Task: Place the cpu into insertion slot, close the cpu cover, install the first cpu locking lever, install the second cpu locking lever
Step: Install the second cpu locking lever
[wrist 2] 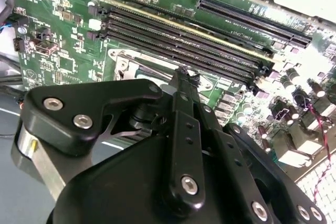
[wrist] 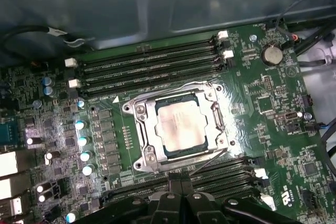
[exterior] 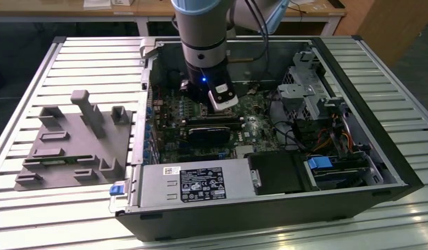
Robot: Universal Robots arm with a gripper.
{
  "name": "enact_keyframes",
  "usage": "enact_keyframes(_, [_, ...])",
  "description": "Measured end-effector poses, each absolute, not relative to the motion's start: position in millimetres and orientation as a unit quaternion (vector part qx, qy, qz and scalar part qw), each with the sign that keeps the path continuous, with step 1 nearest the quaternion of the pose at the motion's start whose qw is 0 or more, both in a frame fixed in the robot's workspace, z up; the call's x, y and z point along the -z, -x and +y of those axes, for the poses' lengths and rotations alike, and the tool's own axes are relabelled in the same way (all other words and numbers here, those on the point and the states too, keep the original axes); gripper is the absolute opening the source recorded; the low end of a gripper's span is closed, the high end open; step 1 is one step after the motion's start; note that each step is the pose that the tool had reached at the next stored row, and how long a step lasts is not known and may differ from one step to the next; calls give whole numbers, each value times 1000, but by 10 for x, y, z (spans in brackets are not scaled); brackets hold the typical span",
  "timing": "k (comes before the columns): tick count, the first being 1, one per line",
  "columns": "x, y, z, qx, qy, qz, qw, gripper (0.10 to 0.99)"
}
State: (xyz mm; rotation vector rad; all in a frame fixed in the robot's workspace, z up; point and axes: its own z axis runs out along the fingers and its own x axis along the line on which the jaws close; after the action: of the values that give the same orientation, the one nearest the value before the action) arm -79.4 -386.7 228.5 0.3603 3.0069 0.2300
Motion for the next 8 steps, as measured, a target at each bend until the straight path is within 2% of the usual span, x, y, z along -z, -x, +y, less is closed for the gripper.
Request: enact_keyframes(8, [-2253, 812, -3980, -97, -120, 987, 50, 102])
